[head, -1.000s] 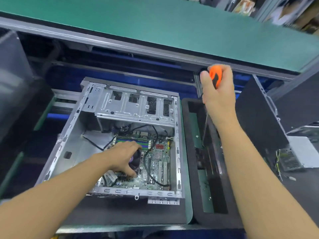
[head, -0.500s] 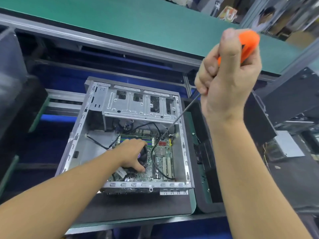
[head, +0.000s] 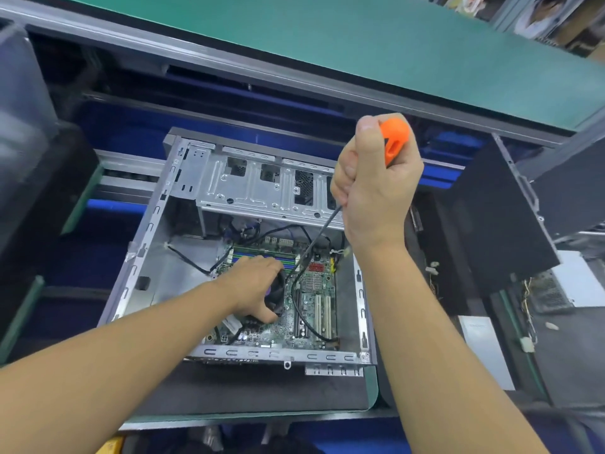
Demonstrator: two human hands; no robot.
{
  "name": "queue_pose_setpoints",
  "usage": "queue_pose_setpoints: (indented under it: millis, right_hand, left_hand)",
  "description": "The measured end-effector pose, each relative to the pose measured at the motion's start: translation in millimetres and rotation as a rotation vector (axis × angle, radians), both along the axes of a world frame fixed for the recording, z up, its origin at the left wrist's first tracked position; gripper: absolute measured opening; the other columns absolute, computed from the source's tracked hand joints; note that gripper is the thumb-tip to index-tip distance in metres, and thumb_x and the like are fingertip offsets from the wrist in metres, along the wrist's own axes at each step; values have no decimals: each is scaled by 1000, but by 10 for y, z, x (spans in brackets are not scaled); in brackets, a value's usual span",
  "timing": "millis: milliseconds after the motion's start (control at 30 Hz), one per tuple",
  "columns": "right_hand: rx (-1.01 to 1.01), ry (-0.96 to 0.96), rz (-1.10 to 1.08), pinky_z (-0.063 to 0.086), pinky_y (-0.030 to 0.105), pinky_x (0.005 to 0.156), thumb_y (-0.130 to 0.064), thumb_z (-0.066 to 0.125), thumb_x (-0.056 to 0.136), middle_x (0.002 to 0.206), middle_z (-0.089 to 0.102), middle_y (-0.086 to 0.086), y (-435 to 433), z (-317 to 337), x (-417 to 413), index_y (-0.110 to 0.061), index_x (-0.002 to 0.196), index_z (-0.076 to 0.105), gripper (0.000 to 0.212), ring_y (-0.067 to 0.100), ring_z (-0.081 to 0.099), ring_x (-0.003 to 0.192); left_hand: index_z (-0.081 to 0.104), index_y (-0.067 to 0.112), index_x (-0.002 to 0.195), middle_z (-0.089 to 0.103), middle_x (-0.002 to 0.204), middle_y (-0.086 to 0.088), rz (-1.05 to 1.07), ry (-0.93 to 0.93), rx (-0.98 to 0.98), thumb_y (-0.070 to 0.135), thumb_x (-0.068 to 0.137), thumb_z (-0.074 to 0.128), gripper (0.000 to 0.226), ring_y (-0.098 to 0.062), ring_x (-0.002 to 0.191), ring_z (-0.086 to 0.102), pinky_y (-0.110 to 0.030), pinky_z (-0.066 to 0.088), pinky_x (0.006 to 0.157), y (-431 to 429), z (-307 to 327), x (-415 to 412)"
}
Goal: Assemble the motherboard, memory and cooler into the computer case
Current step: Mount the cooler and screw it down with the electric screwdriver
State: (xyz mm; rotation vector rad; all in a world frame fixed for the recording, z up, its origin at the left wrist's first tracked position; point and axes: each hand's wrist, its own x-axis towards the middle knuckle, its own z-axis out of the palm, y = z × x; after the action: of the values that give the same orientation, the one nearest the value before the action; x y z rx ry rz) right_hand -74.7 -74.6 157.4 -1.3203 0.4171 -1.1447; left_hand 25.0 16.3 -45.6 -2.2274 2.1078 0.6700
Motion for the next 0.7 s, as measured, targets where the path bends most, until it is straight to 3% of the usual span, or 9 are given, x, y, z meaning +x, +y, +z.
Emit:
queue_pose_setpoints:
  millis: [233, 700]
  right_hand:
    - [9, 22, -25, 26, 21, 42, -24, 61, 90, 61, 23, 18, -9, -45, -55, -27, 69, 49, 24, 18, 23, 43]
    - [-25, 14, 13, 23, 23, 41, -22, 59, 94, 62, 23, 18, -15, 30, -72, -24, 73, 49, 24, 24, 18, 45]
  left_hand:
    - [38, 16, 136, 50, 126, 2, 4, 9, -21, 67, 62, 71, 96, -19, 113, 46, -32, 32, 95, 20, -67, 16]
    - [38, 17, 136, 50, 127, 2, 10, 41, -25, 67, 61, 68, 95, -20, 115, 46, -34, 33, 98, 32, -99, 24]
